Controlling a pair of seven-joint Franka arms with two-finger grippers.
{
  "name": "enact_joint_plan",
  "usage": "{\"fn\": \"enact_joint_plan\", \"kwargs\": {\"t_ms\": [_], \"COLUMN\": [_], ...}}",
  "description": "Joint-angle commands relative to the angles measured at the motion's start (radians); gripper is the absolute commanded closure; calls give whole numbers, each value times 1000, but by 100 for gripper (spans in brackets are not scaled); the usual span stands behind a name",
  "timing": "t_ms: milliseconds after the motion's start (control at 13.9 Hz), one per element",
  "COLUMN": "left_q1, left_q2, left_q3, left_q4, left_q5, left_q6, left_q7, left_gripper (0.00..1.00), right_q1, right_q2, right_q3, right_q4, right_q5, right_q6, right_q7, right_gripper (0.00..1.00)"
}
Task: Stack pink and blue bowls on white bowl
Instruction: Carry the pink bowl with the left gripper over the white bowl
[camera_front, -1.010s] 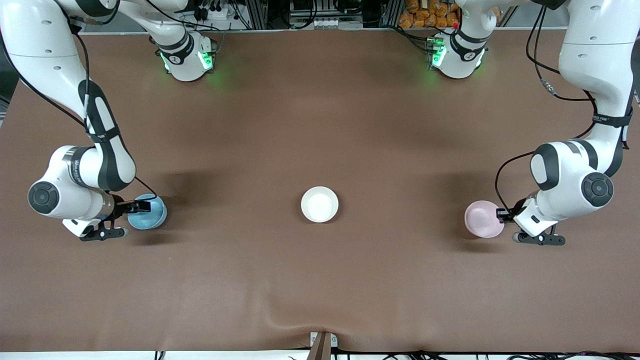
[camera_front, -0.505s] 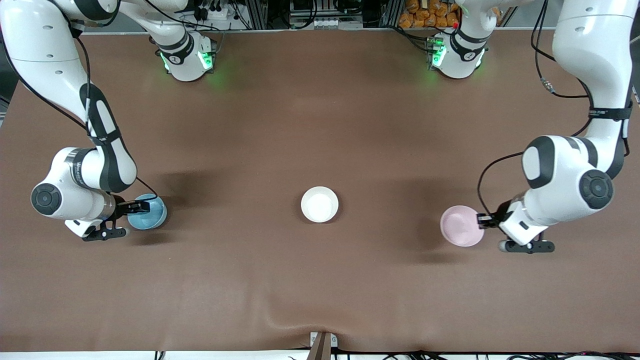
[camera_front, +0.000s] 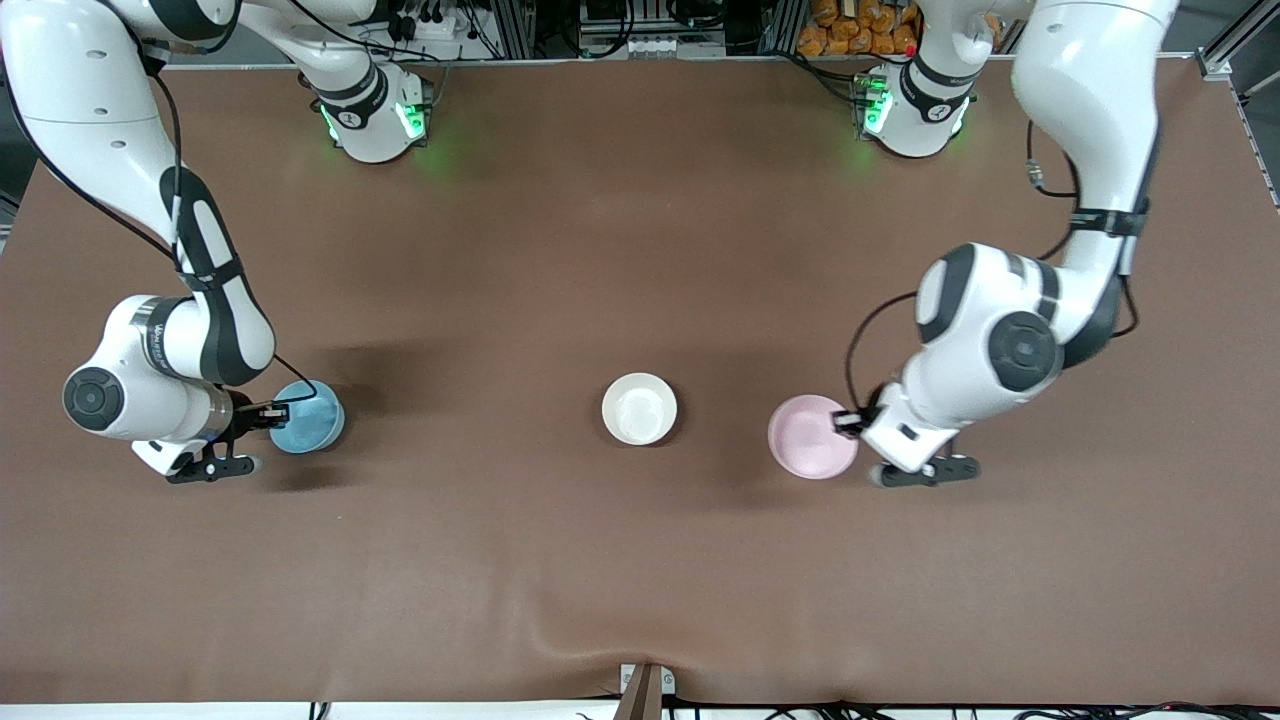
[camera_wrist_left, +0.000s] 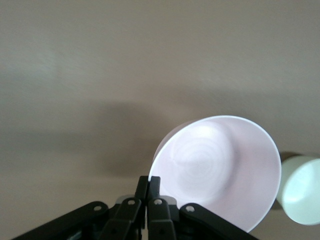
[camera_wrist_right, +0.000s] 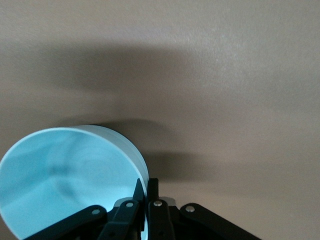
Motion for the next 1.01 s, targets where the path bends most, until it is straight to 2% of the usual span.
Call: {"fn": "enact_joint_plan", "kwargs": {"t_ms": [0, 361, 577, 938], "left_q1": [-52, -150, -209, -278], "left_q2": [6, 37, 74, 153], "left_q3": [0, 2, 3, 12], "left_q4": [29, 27, 41, 101], "left_q5": [-88, -111, -107, -104], "left_q6": [-21, 32, 84, 133], "left_q7": [-39, -91, -174, -243], "left_gripper": [100, 100, 100, 100], "right_q1": [-1, 16, 89, 112], "right_q2": [-19, -113, -193, -205], "right_q3": [11, 34, 34, 37], "right_q4": [1, 1, 3, 26], "right_q5": [18, 19, 19, 70], "right_q6": [7, -97, -173, -214], "right_q7": [-23, 3, 124, 150], "right_gripper": [100, 100, 100, 100]}}
